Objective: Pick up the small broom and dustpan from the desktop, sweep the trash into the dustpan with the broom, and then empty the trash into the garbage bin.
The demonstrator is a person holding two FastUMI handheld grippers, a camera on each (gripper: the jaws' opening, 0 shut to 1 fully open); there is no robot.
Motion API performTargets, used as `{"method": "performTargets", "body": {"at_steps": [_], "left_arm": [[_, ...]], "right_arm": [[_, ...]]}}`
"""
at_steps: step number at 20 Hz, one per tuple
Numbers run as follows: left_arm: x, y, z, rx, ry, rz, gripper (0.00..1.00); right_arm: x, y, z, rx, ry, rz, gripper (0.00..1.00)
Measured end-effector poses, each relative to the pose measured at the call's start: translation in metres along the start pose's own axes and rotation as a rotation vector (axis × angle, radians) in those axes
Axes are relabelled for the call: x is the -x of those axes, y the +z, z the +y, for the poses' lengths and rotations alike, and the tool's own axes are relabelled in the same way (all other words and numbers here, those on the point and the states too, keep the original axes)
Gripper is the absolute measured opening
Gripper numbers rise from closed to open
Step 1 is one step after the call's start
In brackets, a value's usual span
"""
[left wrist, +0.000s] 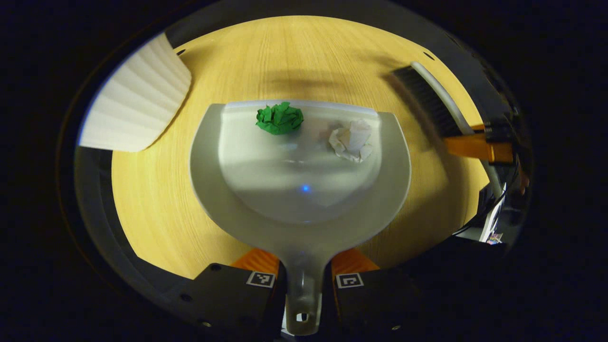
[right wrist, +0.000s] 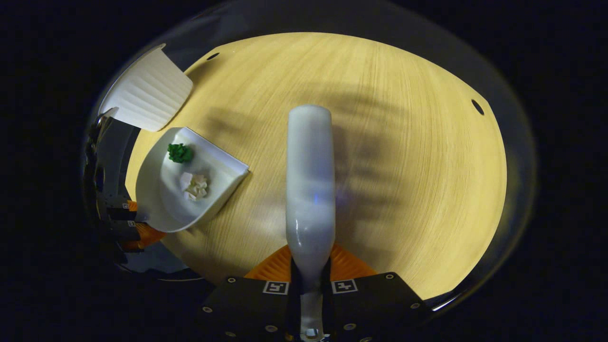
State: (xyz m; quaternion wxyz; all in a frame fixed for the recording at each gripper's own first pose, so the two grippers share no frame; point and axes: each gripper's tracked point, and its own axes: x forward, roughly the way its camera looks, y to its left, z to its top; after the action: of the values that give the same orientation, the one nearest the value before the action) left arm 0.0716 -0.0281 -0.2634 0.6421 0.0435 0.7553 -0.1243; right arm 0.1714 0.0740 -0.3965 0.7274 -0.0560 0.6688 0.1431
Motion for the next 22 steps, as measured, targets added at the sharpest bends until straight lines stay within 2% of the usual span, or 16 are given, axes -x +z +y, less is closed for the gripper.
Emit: {"method": "performTargets", "body": {"at_steps": [3, 6, 9, 13, 22], "left_arm": [[-0.001, 0.008, -0.007, 0.039, 0.033, -0.02, 0.32], [0.007, 0.019, -0.014, 0.089, 0.008, -0.048, 0.32], [0.028, 0.015, -0.022, 0.091, 0.0, -0.111, 0.32], [0.075, 0.015, -0.024, 0.095, -0.017, -0.191, 0.32], [0.203, 0.021, -0.02, 0.026, -0.035, -0.265, 0.32]], "right_arm": [[-0.013, -0.02, 0.008, -0.048, -0.011, 0.015, 0.18], [-0.024, -0.032, 0.009, -0.089, -0.021, 0.016, 0.17], [-0.031, -0.043, 0.0, -0.093, -0.025, 0.008, 0.18], [-0.029, -0.046, -0.007, -0.09, -0.038, 0.002, 0.18], [-0.032, -0.047, -0.014, -0.063, -0.042, -0.001, 0.18]]}}
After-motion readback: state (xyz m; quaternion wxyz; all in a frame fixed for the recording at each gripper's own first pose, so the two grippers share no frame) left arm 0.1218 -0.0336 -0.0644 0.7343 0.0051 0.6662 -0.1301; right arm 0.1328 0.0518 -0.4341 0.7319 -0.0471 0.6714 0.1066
